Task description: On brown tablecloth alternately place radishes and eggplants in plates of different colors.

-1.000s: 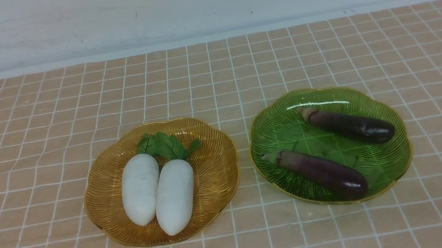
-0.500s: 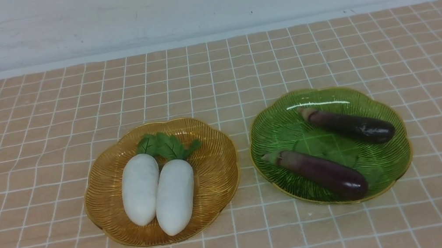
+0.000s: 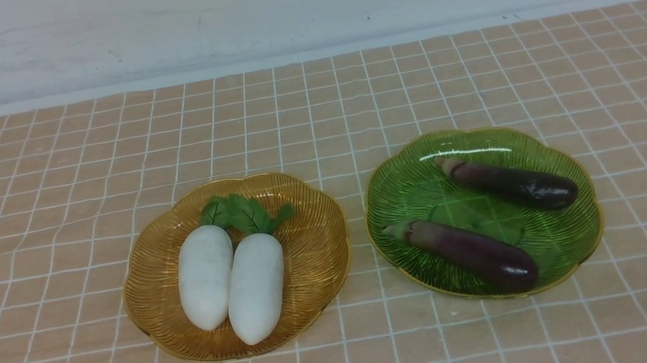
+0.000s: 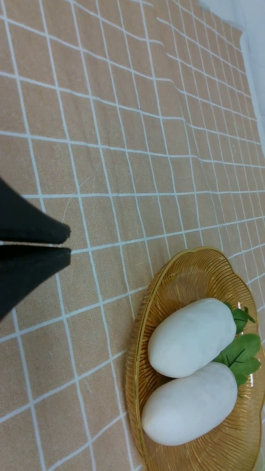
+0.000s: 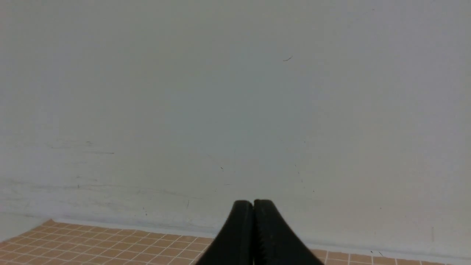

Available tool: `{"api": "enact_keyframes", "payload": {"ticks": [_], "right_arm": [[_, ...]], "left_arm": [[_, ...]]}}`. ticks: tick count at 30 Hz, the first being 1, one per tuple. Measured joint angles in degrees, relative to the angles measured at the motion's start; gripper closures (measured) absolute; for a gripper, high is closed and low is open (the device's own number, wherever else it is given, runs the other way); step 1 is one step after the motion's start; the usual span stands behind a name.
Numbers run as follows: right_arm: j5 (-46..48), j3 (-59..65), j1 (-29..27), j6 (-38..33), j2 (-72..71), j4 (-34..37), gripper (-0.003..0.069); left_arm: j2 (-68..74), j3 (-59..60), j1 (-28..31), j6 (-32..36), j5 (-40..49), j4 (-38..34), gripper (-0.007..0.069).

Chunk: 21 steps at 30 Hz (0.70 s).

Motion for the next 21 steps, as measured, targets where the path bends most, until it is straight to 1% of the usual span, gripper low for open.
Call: {"api": "enact_keyframes", "payload": {"ticks": [3, 7, 10, 13, 21], "right_arm": [[2.5, 0.6, -3.0, -0.1, 0.0, -0.6, 0.0674], [6.0, 5.3, -12.0, -0.3, 0.0, -1.2, 0.0674], [6.5, 9.4, -15.8, -0.3, 0.0, -1.2, 0.0674], [8.4, 15.4, -20.9, -0.3, 0.0, -1.2, 0.0674], [9.3, 15.5, -21.3, -0.4, 0.0, -1.2, 0.0674]], "left_arm": [[0.0, 0.0, 0.0, 0.0, 0.0, 0.0, 0.0627], [0.0, 0.0, 0.0, 0.0, 0.0, 0.0, 0.0627], [0.0, 0.0, 0.0, 0.0, 0.0, 0.0, 0.0627], [0.0, 0.0, 0.0, 0.0, 0.0, 0.0, 0.0627], [0.0, 0.0, 0.0, 0.0, 0.0, 0.0, 0.0627]]}}
